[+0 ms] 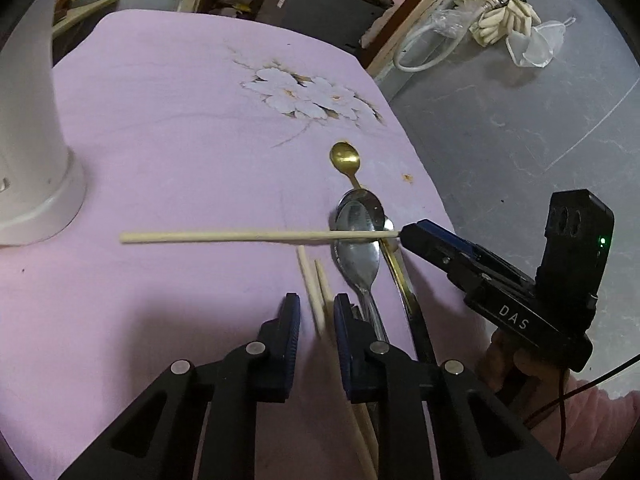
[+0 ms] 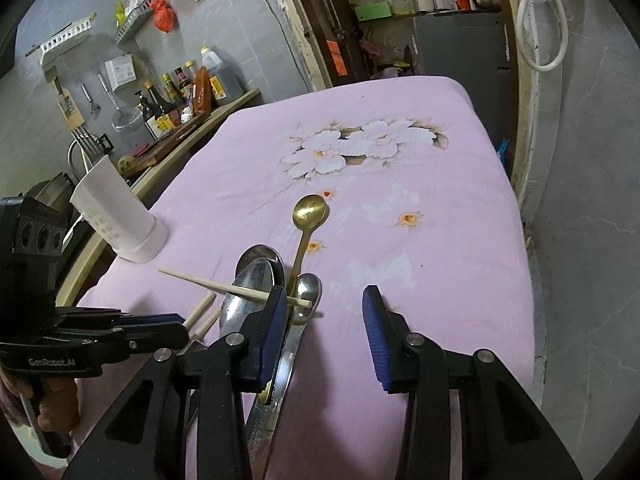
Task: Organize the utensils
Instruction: 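Grasp another wooden chopstick with the left tool while the right tool reaches the spoons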
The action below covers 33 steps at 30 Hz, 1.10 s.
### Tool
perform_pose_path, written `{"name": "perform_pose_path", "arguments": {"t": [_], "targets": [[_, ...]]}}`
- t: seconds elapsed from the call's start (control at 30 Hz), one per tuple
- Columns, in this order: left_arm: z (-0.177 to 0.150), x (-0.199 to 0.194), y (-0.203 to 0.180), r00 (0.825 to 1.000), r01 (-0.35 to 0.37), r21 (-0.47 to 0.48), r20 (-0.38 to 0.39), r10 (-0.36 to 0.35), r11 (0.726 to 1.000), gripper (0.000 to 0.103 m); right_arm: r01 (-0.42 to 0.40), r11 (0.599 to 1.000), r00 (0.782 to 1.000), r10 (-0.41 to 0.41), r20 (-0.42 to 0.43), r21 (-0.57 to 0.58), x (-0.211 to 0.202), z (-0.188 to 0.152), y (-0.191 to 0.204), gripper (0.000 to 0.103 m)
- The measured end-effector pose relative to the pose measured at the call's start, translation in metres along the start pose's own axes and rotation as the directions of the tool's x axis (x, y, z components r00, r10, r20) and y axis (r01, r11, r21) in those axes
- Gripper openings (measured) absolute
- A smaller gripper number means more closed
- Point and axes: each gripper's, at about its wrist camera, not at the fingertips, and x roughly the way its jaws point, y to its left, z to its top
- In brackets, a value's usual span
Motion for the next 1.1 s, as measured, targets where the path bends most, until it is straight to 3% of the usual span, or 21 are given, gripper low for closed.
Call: {"name": "perform_pose_path", "arguments": {"t": [0.1, 0.43, 0.77, 0.83, 0.9, 1.1], "targets": [[0.002, 0.002, 0.003, 1.0, 0.007, -0.026, 0.003, -0.007, 1.0, 0.008, -0.013, 1.0, 1.0, 0.014, -0.011, 0.006, 0.002, 0.002, -0.002, 0.035], [0.003, -0.004, 0.01, 0.999, -0.045, -0.069, 0.027, 0.047, 0.997, 0.005, -0.044, 0.999, 0.998, 0.044, -0.053, -0.004, 0.018, 0.02, -0.007, 0.035], [0.004, -0.009, 0.013, 0.995, -0.085, -0.081, 0.041, 0.088, 0.993, 0.005, -0.088, 0.991, 0.994, 0.094, -0.06, 0.1, 0.014, 0.002, -0.007, 0.035], [0.005, -0.009, 0.013, 0.995, -0.085, -0.087, 0.041, 0.088, 0.993, 0.005, -0.101, 0.991, 0.992, 0.107, -0.062, 0.088, 0.02, 0.004, -0.003, 0.031], [0.005, -0.009, 0.014, 0.996, -0.08, -0.098, 0.04, 0.085, 0.992, 0.005, -0.115, 0.989, 0.99, 0.121, -0.067, 0.09, 0.023, 0.004, -0.002, 0.019], [0.003, -0.008, 0.015, 0.996, -0.073, -0.109, 0.039, 0.078, 0.991, 0.005, -0.151, 0.981, 0.986, 0.158, -0.049, 0.123, 0.025, -0.001, 0.0, 0.018]]}}
